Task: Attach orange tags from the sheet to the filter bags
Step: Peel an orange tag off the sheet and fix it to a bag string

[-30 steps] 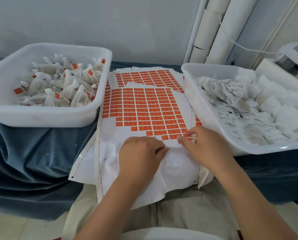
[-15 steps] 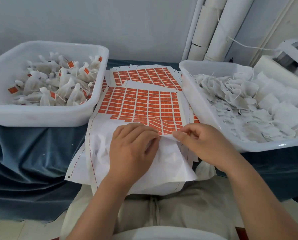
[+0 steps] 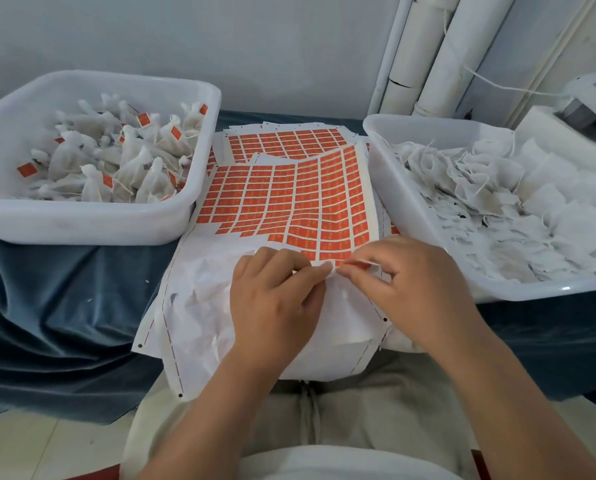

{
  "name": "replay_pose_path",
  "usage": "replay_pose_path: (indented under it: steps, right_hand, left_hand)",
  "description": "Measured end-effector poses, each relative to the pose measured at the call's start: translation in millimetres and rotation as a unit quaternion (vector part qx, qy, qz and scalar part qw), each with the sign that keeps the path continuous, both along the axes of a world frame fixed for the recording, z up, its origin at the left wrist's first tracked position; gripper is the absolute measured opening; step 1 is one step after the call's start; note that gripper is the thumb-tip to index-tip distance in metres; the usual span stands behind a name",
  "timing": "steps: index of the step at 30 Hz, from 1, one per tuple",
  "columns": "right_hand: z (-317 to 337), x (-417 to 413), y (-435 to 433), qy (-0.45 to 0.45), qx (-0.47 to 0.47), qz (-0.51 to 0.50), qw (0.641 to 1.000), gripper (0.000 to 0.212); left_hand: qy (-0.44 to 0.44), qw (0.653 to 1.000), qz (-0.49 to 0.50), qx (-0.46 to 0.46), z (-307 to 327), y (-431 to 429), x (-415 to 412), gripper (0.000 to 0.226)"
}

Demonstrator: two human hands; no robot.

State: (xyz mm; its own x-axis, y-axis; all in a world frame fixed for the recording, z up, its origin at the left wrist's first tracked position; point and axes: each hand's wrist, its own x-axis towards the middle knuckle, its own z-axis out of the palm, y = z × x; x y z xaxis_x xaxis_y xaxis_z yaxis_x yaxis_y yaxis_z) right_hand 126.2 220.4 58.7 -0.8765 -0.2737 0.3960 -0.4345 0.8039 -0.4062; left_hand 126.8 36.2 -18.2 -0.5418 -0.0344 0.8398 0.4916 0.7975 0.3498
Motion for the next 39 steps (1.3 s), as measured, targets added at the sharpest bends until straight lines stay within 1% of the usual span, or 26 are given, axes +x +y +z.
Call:
replay_pose_path:
  steps: [1,3,6,8,10,12,13,15,17,19,20,24,28,29,30,32,34,36,38,39]
  right_hand:
    - [0.9,1.3,-0.6,0.008,0.041,0.003,0.999,0.031]
    - [0.9,2.0,-1.2,0.008,0.079,0.014,0.997,0.025]
    - [-1.3,1.0,1.2,0.019,0.088,0.031,0.995,0.015]
    - [-4.1,-0.7,2.9,0.038,0.081,0.034,0.995,0.011]
    - [-7.2,-2.9,2.7,0.045,0.078,0.031,0.995,0.016]
    - [-11.2,-7.1,3.1,0.044,0.063,0.025,0.997,0.026]
    - [-12.3,-9.2,4.7,0.04,0.051,0.02,0.998,0.027]
    - [-11.6,-11.3,9.3,0.007,0.006,0.018,1.0,0.029]
    - [-9.3,-11.2,10.7,-0.056,-0.04,0.026,0.997,0.036]
    - [-10.2,-10.7,10.2,-0.087,-0.044,0.043,0.994,0.042]
    - [-11.6,-11.2,10.0,-0.093,-0.047,0.047,0.993,0.038]
    - [-12.7,-13.8,12.8,-0.132,-0.113,0.059,0.983,0.011]
    - [-10.7,-14.4,11.5,-0.144,-0.133,0.022,0.98,0.006]
    - [-10.5,-14.7,10.9,-0.145,-0.142,0.0,0.979,0.008]
    - [-11.0,-15.9,11.4,-0.154,-0.153,-0.026,0.976,0.017]
    - [-10.6,-17.1,13.0,-0.214,-0.167,-0.061,0.96,0.038]
    - [-10.6,-16.5,13.5,-0.276,-0.186,-0.061,0.941,0.05]
    - [-9.7,-16.4,14.1,-0.284,-0.191,-0.075,0.936,0.051]
    - [-11.4,-17.9,15.5,-0.282,-0.182,-0.083,0.938,0.04]
    - [-12.6,-18.3,15.2,-0.284,-0.197,-0.073,0.936,0.033]
  left_hand:
    - [0.009,1.0,0.0,0.001,-1.4,-0.2,-0.6,0.03]
    - [0.02,1.0,-0.006,0.004,-3.6,-0.6,-1.5,0.03]
    - [0.019,1.0,-0.013,0.005,-4.9,-1.4,-2.4,0.025]
    - [0.016,1.0,-0.013,0.001,-5.2,-1.1,-2.9,0.018]
    - [0.013,1.0,-0.012,-0.006,-5.5,-0.4,-2.9,0.013]
    - [0.012,1.0,-0.012,-0.009,-6.4,0.3,-2.6,0.013]
    - [0.011,1.0,-0.011,-0.009,-6.7,0.6,-2.6,0.013]
    - [0.009,1.0,-0.014,-0.007,-7.1,0.6,-2.7,0.012]
    - [0.012,1.0,-0.017,-0.004,-7.6,-0.1,-3.2,0.012]
    - [0.023,1.0,-0.02,0.0,-8.5,-1.2,-4.0,0.014]
    - [0.027,0.999,-0.023,0.002,-9.0,-1.9,-4.5,0.014]
    - [0.037,0.999,-0.026,0.004,-9.8,-1.6,-4.3,0.012]
    - [0.032,0.999,-0.026,0.001,-7.1,-1.0,-3.9,0.009]
    - [0.019,0.999,-0.028,0.0,-5.9,-1.0,-3.7,0.008]
    - [0.006,1.0,-0.028,0.002,-4.6,-0.4,-3.7,0.007]
    - [-0.013,0.999,-0.027,0.01,-2.5,1.7,-2.4,0.008]
    - [-0.032,0.999,-0.025,0.017,-1.1,3.5,-0.6,0.006]
    - [-0.05,0.998,-0.02,0.021,-1.2,3.6,0.3,0.004]
    - [-0.063,0.998,-0.015,0.021,-1.3,3.4,1.1,0.011]
    - [-0.066,0.998,-0.018,0.018,-1.0,3.1,1.4,0.013]
